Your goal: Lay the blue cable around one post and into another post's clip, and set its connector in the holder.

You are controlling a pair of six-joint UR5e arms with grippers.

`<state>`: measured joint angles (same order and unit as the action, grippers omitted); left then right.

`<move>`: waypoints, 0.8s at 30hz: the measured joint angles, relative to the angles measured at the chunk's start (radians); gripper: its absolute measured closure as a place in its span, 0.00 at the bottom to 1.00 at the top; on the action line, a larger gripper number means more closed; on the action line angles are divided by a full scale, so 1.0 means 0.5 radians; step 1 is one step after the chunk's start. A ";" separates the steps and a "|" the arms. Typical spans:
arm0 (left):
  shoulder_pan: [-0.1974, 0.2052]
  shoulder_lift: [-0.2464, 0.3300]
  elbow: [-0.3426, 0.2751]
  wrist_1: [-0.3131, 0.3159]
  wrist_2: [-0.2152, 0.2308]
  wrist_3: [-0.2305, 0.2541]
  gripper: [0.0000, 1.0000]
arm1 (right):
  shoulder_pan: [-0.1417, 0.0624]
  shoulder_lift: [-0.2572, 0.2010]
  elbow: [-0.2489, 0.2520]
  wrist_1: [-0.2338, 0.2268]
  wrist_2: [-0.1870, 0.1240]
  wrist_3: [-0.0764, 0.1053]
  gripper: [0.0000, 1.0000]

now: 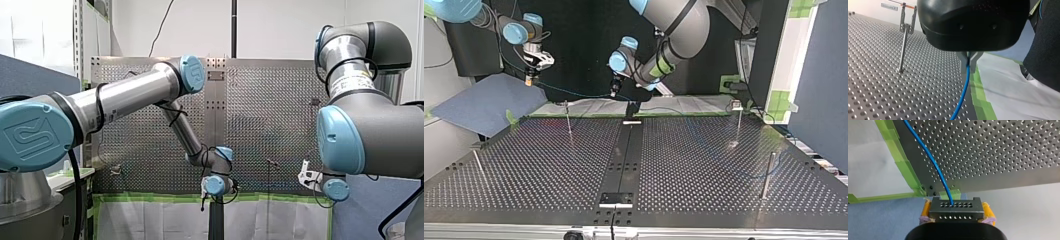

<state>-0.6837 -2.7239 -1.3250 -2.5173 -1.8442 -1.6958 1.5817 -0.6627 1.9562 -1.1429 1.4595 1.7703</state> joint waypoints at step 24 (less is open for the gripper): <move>-0.172 0.157 -0.023 0.000 -0.030 0.086 1.00 | -0.075 -0.313 -0.011 0.106 0.015 0.149 1.00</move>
<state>-0.7695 -2.6452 -1.3364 -2.5174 -1.8591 -1.6529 1.5441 -0.8190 1.9507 -1.0897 1.4669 1.8446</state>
